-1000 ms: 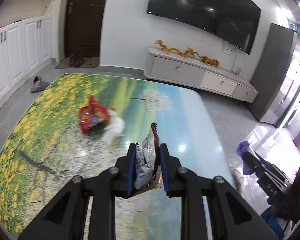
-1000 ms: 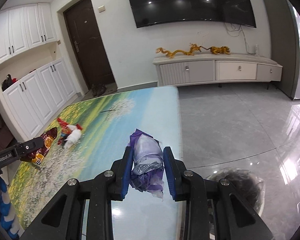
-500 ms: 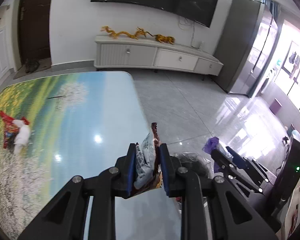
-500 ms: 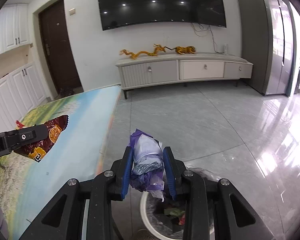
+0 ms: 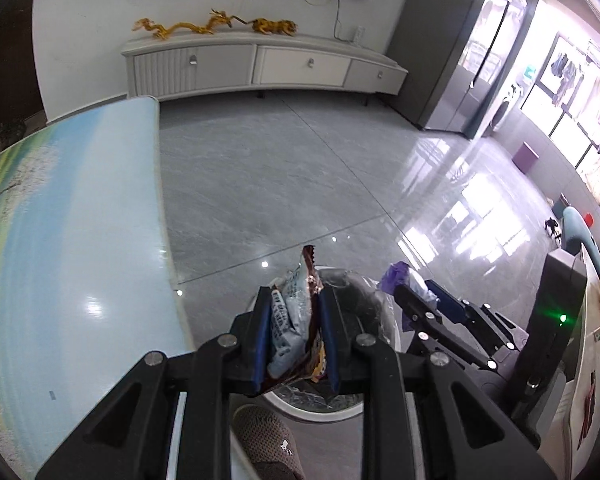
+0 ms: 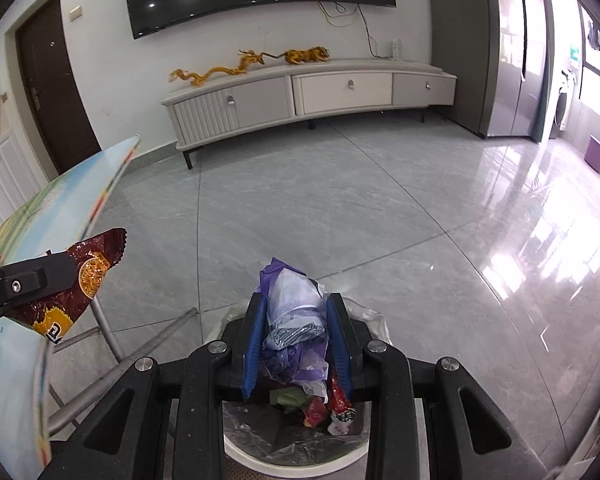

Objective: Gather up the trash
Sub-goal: 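Open the right gripper then the left gripper to drop the bags into the bin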

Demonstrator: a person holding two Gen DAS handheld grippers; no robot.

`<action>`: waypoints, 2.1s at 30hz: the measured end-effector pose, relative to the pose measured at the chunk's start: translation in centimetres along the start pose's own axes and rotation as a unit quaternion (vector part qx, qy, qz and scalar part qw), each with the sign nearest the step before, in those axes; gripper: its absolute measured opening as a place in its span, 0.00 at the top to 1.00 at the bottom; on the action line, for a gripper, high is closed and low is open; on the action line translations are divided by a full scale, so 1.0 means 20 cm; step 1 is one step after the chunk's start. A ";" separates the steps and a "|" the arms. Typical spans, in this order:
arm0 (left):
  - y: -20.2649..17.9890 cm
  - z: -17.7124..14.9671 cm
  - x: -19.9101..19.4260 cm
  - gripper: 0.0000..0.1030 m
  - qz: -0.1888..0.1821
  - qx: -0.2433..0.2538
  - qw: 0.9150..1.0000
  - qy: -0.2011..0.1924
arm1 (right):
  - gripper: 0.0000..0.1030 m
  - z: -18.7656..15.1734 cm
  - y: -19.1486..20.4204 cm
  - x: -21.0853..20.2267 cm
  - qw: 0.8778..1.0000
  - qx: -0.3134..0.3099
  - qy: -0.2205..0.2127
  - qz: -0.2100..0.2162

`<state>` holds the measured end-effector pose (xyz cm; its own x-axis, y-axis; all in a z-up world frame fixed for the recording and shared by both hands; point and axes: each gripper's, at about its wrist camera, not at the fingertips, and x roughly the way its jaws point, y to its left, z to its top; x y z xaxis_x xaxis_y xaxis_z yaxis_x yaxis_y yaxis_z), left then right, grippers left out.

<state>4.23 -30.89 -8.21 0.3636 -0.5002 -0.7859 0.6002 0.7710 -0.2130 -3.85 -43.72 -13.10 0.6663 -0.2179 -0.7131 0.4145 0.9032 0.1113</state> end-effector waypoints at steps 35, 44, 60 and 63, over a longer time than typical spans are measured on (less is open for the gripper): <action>-0.11 0.04 0.28 0.45 -0.030 -0.016 0.997 0.064 | 0.53 -0.05 -0.21 0.10 0.998 0.034 0.052 -0.032; -0.12 0.04 0.25 0.36 -0.047 -0.020 0.997 0.066 | 0.52 -0.05 -0.29 0.05 0.997 0.046 0.045 -0.050; -0.10 0.01 0.13 0.33 -0.004 -0.006 1.000 0.025 | 0.50 -0.04 -0.29 -0.03 0.997 0.049 0.028 -0.053; -0.09 0.01 0.04 0.33 0.029 -0.003 1.000 -0.006 | 0.49 -0.03 -0.26 -0.05 0.997 0.047 0.023 -0.051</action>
<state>3.61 -32.69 -8.30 0.4064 -0.4583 -0.7904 0.5734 0.8015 -0.1699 -7.12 -48.03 -13.44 0.5894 -0.2886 -0.7545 0.5371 0.8376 0.0992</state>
